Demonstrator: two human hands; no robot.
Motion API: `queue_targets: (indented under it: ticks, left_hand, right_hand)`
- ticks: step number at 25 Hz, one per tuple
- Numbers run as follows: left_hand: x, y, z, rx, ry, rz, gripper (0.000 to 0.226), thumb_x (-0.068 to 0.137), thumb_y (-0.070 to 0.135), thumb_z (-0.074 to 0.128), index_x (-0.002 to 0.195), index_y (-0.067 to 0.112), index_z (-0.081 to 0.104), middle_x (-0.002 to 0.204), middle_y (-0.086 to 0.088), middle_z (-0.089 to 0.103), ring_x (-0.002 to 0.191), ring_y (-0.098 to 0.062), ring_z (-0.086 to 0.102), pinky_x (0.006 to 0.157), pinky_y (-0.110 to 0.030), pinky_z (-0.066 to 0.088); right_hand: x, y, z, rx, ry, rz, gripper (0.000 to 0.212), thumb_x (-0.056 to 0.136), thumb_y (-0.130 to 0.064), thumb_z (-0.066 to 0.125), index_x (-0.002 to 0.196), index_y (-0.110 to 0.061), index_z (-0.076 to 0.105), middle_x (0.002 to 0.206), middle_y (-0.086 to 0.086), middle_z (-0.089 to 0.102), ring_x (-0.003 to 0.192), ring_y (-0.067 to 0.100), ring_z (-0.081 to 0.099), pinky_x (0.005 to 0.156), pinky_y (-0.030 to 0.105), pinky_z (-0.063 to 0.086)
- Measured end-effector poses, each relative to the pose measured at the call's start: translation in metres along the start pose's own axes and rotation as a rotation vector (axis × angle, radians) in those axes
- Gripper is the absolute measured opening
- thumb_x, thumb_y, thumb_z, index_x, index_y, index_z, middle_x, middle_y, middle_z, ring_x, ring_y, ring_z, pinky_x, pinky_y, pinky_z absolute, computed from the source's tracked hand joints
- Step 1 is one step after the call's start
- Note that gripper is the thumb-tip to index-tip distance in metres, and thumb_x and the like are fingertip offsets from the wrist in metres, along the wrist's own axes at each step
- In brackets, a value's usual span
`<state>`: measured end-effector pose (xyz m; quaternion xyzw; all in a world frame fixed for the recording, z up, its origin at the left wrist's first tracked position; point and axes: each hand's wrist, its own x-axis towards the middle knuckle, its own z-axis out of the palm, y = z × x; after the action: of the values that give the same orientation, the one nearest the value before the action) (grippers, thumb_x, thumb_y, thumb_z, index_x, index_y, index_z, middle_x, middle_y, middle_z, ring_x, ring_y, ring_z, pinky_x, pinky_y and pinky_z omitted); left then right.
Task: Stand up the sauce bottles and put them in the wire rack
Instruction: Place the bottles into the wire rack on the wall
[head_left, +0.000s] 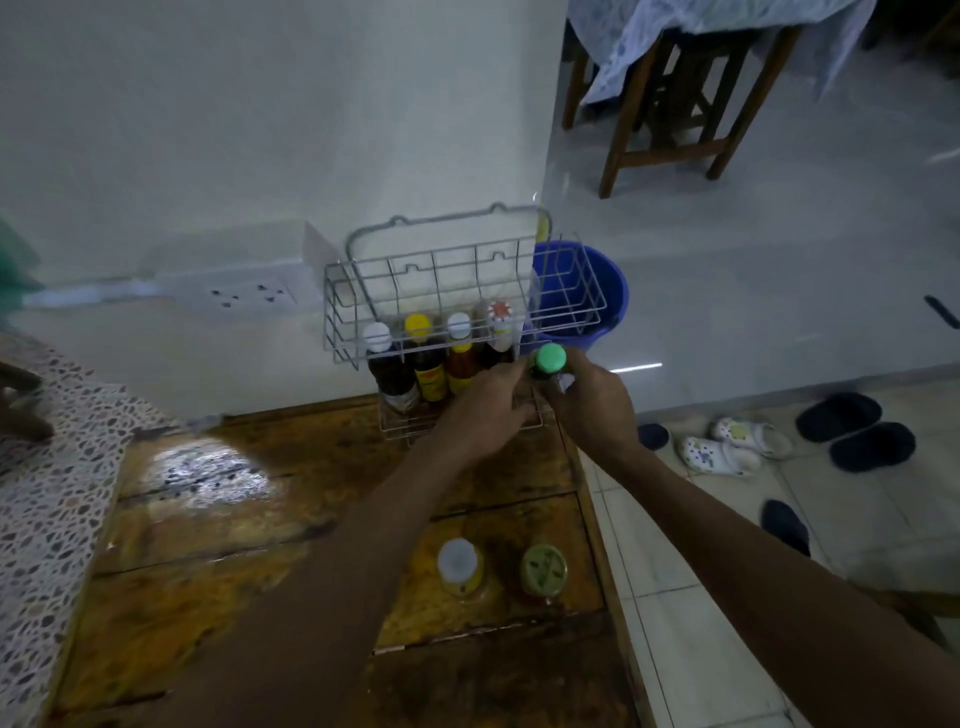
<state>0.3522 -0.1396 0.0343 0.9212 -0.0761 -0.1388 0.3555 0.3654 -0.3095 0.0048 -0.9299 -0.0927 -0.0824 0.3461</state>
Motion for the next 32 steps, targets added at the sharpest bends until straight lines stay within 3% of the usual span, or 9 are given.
queue_targets:
  ticks: [4, 10, 15, 19, 21, 25, 29, 32]
  left_hand:
    - [0.027, -0.018, 0.010, 0.035, -0.035, -0.040, 0.070, 0.100, 0.032, 0.061, 0.161, 0.021, 0.027, 0.153, -0.012, 0.050, 0.137, -0.035, 0.049, 0.110, -0.053, 0.046]
    - [0.025, -0.020, 0.015, 0.023, 0.017, -0.070, 0.064, 0.104, 0.029, 0.058, 0.159, 0.008, 0.033, 0.159, -0.016, 0.043, 0.145, -0.033, 0.044, 0.118, -0.048, 0.040]
    - [0.018, -0.018, 0.014, 0.011, 0.030, -0.047, 0.060, 0.104, 0.025, 0.058, 0.158, 0.010, 0.036, 0.159, -0.014, 0.045, 0.145, -0.032, 0.045, 0.117, -0.048, 0.041]
    - [0.007, -0.020, 0.012, -0.028, 0.011, -0.046, 0.055, 0.103, 0.026, 0.059, 0.155, 0.015, 0.043, 0.158, -0.010, 0.046, 0.145, -0.028, 0.045, 0.116, -0.051, 0.043]
    - [0.001, -0.021, 0.008, -0.027, 0.016, -0.037, 0.051, 0.104, 0.026, 0.059, 0.152, 0.016, 0.047, 0.157, -0.009, 0.048, 0.143, -0.028, 0.047, 0.114, -0.049, 0.044]
    - [-0.013, -0.031, 0.004, 0.027, 0.036, -0.018, 0.043, 0.105, 0.027, 0.058, 0.147, 0.018, 0.055, 0.153, -0.007, 0.052, 0.138, -0.026, 0.050, 0.111, -0.044, 0.046]
    - [-0.029, -0.049, 0.007, 0.123, 0.009, -0.018, 0.041, 0.104, 0.028, 0.059, 0.144, 0.020, 0.057, 0.151, -0.004, 0.054, 0.137, -0.027, 0.050, 0.111, -0.056, 0.042]
    - [-0.041, -0.059, 0.010, 0.151, -0.010, -0.015, 0.042, 0.103, 0.026, 0.060, 0.145, 0.020, 0.056, 0.155, -0.002, 0.049, 0.142, -0.026, 0.045, 0.112, -0.057, 0.040]
  right_hand:
    - [0.025, 0.013, 0.023, -0.178, -0.092, 0.035, 0.035, 0.094, -0.038, 0.064, 0.120, -0.016, 0.056, 0.099, 0.008, 0.073, 0.082, 0.028, 0.068, 0.067, 0.041, 0.057]
    - [0.037, 0.013, 0.036, -0.305, -0.069, 0.080, 0.040, 0.094, -0.037, 0.065, 0.120, -0.012, 0.048, 0.085, 0.010, 0.069, 0.069, 0.030, 0.066, 0.055, 0.033, 0.044]
    - [0.035, 0.015, 0.039, -0.278, -0.014, 0.047, 0.042, 0.090, -0.039, 0.070, 0.119, -0.014, 0.052, 0.091, 0.009, 0.073, 0.073, 0.028, 0.068, 0.058, 0.039, 0.056]
    - [0.034, 0.017, 0.043, -0.340, -0.012, 0.054, 0.039, 0.090, -0.037, 0.068, 0.115, -0.015, 0.049, 0.084, 0.007, 0.069, 0.069, 0.024, 0.066, 0.058, 0.040, 0.057]
    - [0.034, 0.017, 0.045, -0.339, -0.003, 0.048, 0.046, 0.090, -0.038, 0.068, 0.123, -0.015, 0.047, 0.083, 0.005, 0.068, 0.067, 0.022, 0.064, 0.057, 0.038, 0.056]
    - [0.035, 0.021, 0.047, -0.347, 0.002, 0.030, 0.056, 0.088, -0.036, 0.072, 0.133, -0.022, 0.043, 0.086, 0.003, 0.069, 0.070, 0.021, 0.065, 0.057, 0.038, 0.057]
    - [0.034, 0.023, 0.050, -0.330, 0.016, 0.035, 0.053, 0.087, -0.035, 0.073, 0.129, -0.021, 0.044, 0.101, 0.005, 0.069, 0.082, 0.022, 0.067, 0.063, 0.039, 0.058]
    - [0.039, 0.024, 0.051, -0.330, -0.024, 0.046, 0.047, 0.087, -0.034, 0.072, 0.123, -0.019, 0.045, 0.105, 0.007, 0.067, 0.084, 0.023, 0.067, 0.065, 0.041, 0.059]
